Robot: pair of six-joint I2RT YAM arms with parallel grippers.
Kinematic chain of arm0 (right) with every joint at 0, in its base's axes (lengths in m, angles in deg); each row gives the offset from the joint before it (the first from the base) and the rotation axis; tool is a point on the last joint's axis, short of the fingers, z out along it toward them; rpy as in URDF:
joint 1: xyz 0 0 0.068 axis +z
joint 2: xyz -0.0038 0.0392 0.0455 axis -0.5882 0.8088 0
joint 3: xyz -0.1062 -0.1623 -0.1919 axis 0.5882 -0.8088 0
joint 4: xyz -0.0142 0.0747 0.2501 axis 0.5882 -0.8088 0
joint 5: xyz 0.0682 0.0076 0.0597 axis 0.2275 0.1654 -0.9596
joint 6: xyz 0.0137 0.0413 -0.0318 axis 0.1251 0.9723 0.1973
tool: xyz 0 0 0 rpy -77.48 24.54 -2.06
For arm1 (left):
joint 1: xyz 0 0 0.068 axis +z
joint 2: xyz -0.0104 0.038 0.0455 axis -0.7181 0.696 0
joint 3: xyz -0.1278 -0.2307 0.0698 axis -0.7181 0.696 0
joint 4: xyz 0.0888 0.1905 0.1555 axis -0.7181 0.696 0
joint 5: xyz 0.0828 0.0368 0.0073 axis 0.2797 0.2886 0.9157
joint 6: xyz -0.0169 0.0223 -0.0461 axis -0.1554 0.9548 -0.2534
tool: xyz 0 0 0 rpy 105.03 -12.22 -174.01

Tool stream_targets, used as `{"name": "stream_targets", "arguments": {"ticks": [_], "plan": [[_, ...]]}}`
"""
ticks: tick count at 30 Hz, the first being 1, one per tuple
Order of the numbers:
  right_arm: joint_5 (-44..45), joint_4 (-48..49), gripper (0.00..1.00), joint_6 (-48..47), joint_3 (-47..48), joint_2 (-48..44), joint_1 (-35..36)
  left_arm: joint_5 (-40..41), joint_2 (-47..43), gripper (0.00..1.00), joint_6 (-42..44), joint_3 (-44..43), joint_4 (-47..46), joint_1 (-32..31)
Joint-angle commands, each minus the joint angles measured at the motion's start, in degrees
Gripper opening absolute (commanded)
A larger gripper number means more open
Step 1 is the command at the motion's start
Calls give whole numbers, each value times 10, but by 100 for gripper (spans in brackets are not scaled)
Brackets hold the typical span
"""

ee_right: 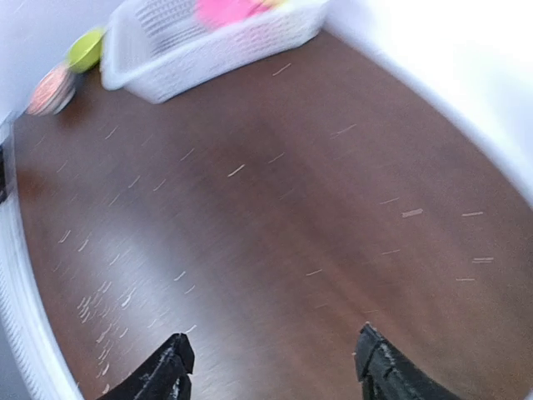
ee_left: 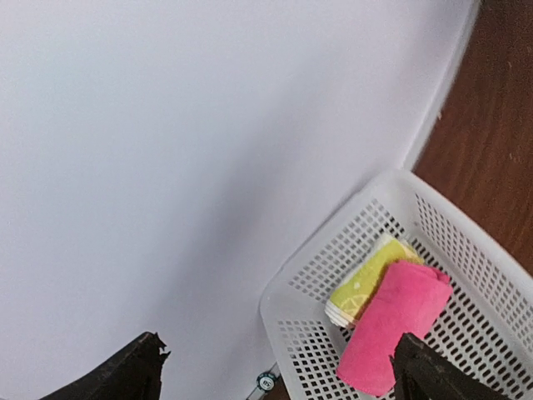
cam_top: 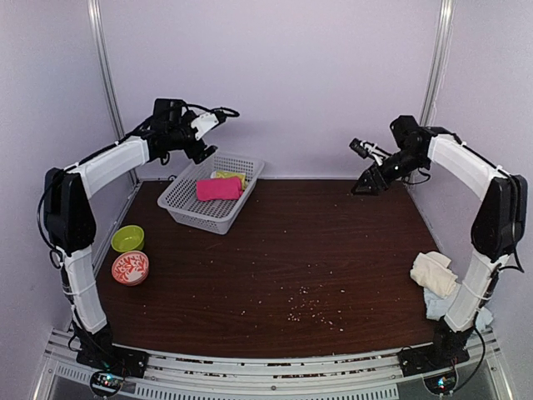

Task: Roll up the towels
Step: Place the towel in the bin, then reset both arms

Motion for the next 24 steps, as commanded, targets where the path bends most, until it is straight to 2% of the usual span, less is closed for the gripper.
{"name": "stream_targets", "arguments": {"ticks": [1, 2, 3, 4, 8, 14, 16, 19, 24], "plan": [[196, 230, 74, 181, -7, -111, -18, 54, -50, 98, -179, -42, -8, -15], [229, 268, 81, 210, -25, -136, -21, 66, -63, 98, -207, -45, -1, -15], [286, 299, 94, 238, -40, -157, -23, 78, -77, 98, -234, -41, 3, -15], [319, 325, 100, 266, -53, -175, -25, 87, -98, 98, -259, -30, 2, -15], [392, 406, 100, 350, -105, -233, -27, 84, -178, 98, -341, 25, 7, -15], [411, 472, 100, 368, -216, -325, -27, 108, -261, 98, -419, 108, 51, -15], [410, 512, 100, 372, -268, -359, -27, 132, -287, 98, -431, 151, 32, -15], [398, 547, 100, 376, -323, -390, -27, 133, -338, 98, -441, 240, -46, -15], [348, 535, 100, 391, -325, -376, -27, 171, -363, 98, -439, 285, -68, -15]]}}
